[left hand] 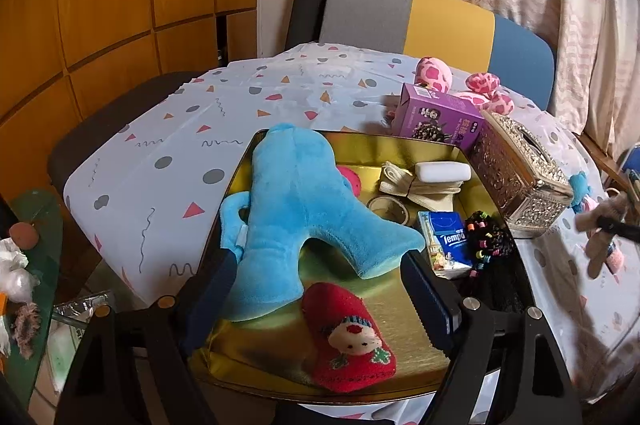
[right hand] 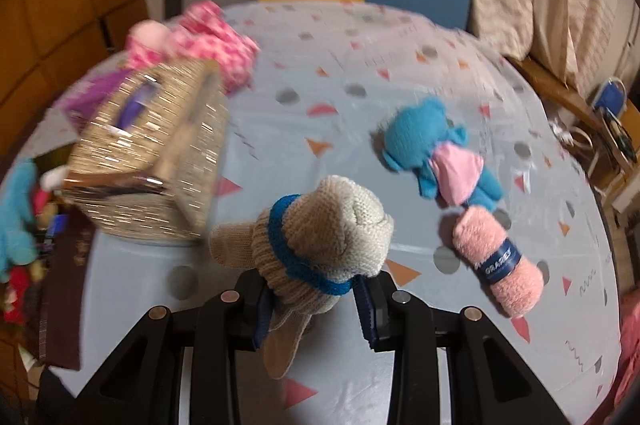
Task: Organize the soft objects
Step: 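Carry the beige glove into the gold tray and open the right gripper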
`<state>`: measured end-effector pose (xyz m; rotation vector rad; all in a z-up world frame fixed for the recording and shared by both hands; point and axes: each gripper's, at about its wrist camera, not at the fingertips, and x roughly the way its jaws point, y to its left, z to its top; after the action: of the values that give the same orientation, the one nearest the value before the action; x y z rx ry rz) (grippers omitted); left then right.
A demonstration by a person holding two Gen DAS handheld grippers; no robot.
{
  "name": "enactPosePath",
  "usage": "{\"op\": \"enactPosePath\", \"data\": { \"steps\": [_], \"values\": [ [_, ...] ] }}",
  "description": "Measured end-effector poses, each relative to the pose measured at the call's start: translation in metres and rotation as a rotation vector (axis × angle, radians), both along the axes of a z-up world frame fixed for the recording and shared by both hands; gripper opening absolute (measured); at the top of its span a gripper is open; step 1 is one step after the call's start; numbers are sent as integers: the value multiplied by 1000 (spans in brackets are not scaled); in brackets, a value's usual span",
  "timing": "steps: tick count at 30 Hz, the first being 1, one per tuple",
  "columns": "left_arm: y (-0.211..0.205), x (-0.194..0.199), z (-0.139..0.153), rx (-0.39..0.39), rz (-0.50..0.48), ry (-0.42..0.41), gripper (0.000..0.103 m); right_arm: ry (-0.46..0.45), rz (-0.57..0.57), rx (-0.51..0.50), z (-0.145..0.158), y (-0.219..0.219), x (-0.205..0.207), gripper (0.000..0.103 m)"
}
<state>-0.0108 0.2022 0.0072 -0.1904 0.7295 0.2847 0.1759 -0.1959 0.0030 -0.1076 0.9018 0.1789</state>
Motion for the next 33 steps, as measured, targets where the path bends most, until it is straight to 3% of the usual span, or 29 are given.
{"op": "enactPosePath", "data": {
  "steps": [8,16,21,25,30,33],
  "values": [
    [-1,0,-1,0,-1,6,85,-111,206,133,57,48,-37,34],
    [11,-4,1,-15,35,-8,85,-85,468,186,65,135,-71,34],
    [26,-9,6,-15,83,-27,85,-16,596,193,46,193,-80,34],
    [35,-12,6,-24,108,-26,85,109,672,133,6,244,-79,35],
    [38,-13,2,-32,110,-16,85,246,708,62,-48,281,-76,38],
    [37,-13,1,-26,101,-14,85,268,687,76,-59,277,-77,45]
  ]
}}
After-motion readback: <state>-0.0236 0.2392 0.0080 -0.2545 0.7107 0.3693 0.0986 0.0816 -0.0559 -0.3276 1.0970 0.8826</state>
